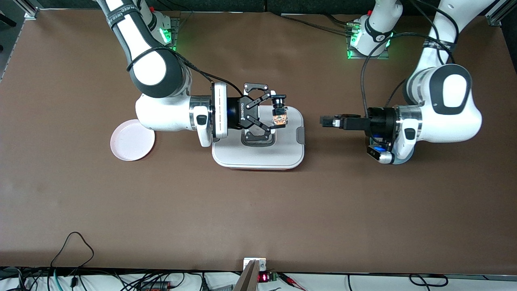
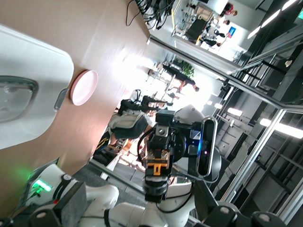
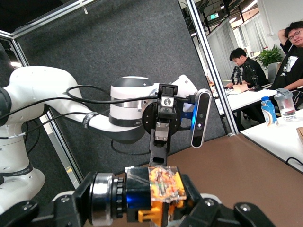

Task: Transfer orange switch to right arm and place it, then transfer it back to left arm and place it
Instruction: 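Bring the left gripper to the switch held by the right gripper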

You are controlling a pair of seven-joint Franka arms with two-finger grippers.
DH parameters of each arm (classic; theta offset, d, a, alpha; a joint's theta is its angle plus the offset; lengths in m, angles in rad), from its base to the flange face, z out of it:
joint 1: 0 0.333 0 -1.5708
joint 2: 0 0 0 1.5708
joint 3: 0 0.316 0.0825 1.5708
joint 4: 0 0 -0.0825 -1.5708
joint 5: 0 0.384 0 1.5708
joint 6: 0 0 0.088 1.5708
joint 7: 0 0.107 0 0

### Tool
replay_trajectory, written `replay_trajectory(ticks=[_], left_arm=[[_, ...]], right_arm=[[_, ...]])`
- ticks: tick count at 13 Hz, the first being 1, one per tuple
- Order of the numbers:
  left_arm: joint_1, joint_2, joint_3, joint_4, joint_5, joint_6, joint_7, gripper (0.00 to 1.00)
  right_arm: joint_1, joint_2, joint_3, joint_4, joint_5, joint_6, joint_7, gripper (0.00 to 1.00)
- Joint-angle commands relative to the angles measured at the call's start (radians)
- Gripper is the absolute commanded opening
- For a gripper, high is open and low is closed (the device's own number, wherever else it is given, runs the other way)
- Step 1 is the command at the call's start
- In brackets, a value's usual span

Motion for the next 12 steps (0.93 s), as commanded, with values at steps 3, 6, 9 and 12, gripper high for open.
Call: replay_trajectory(ticks=[3,6,9,12], left_arm=[[0.006,-0.032,-0.117,-0.05,-0.072,0.152,0.03,1.0],[0.004,-0.025,-0.148,-0.047,-0.096,0.204,0.03,1.0],[-0.033,-0.02,-0.149,-0.043,-0.116,0.272,0.03,1.0],[-0.074,-0.02,-0.149,-0.038,-0.15,0.345,0.03,0.97]], right_arm=[[0.022,0.013,-0.001,0.027,0.023,0.074,0.004,0.26],[0.022,0.013,-0.001,0.027,0.023,0.076,0.004,0.26],[0.022,0.013,-0.001,0.027,0.023,0.076,0.004,0.26],[0.022,0.013,-0.001,0.025,0.023,0.076,0.004,0.26]])
